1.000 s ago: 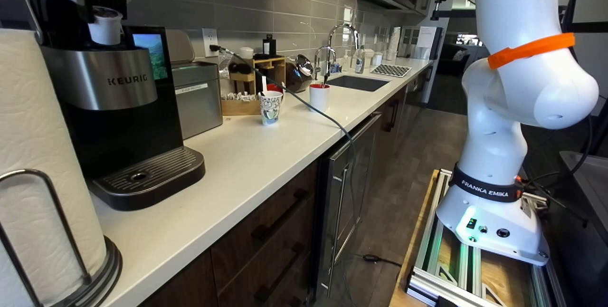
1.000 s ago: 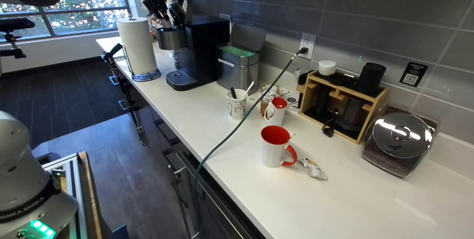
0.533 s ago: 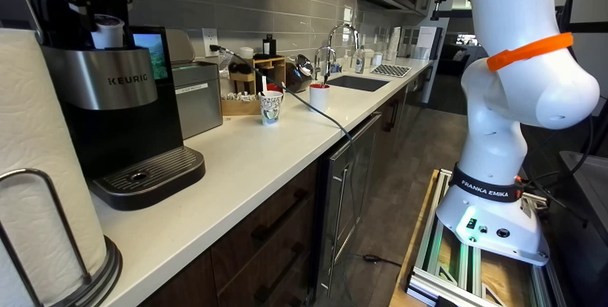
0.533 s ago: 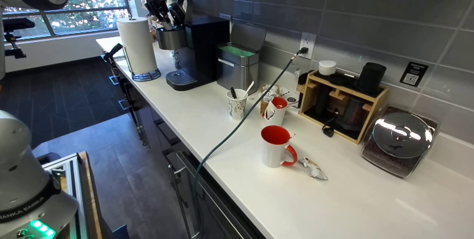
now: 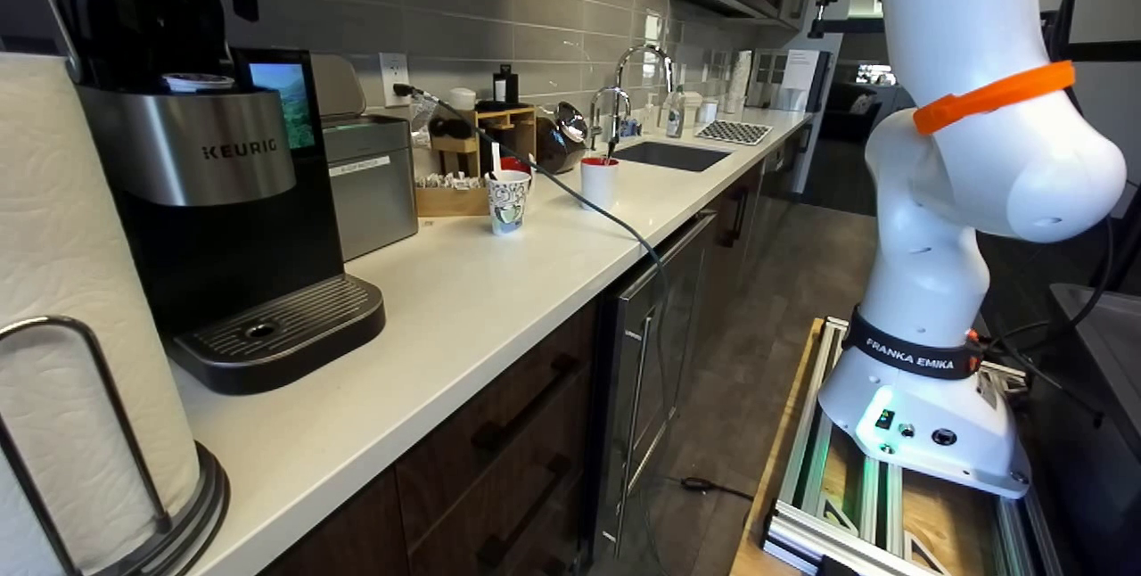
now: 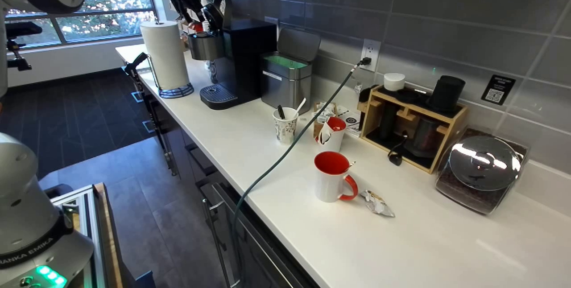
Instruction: Put the white object inside the coffee machine
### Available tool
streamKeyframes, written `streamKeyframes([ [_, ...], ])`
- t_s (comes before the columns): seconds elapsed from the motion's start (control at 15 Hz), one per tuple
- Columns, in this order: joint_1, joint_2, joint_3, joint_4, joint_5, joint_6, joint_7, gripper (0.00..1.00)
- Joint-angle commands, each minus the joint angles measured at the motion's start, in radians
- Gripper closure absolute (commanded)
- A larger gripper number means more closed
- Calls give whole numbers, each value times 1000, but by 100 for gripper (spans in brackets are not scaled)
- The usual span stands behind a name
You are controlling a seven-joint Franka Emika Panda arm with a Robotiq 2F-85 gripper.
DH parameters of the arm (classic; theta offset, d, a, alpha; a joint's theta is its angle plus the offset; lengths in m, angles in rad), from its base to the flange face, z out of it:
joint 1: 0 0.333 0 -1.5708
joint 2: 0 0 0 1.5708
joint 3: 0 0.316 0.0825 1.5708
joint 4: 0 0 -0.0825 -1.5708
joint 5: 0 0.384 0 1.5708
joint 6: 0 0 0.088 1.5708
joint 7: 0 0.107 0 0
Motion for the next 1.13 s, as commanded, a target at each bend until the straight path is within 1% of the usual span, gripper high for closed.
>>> streamKeyframes([
  [0.0, 0, -58, -12, -4, 0, -146, 22, 0],
  [0.13, -29, -124, 1, -65, 51, -212, -23, 0],
  [0.27, -58, -200, 14, -141, 109, -214, -77, 0],
  [0.4, -79, -299, 19, -251, 161, -173, -149, 0],
  [0.6, -90, -424, 14, -380, 203, -137, -257, 0],
  [0.73, -91, -512, 1, -470, 228, -96, -276, 0],
  [0.87, -97, -595, -21, -563, 259, -64, -229, 0],
  [0.93, -135, -478, 50, -407, 213, -132, -244, 0],
  [1.0, -146, -503, 55, -430, 217, -128, -245, 0],
  [1.07, -157, -507, 64, -427, 217, -129, -245, 0],
])
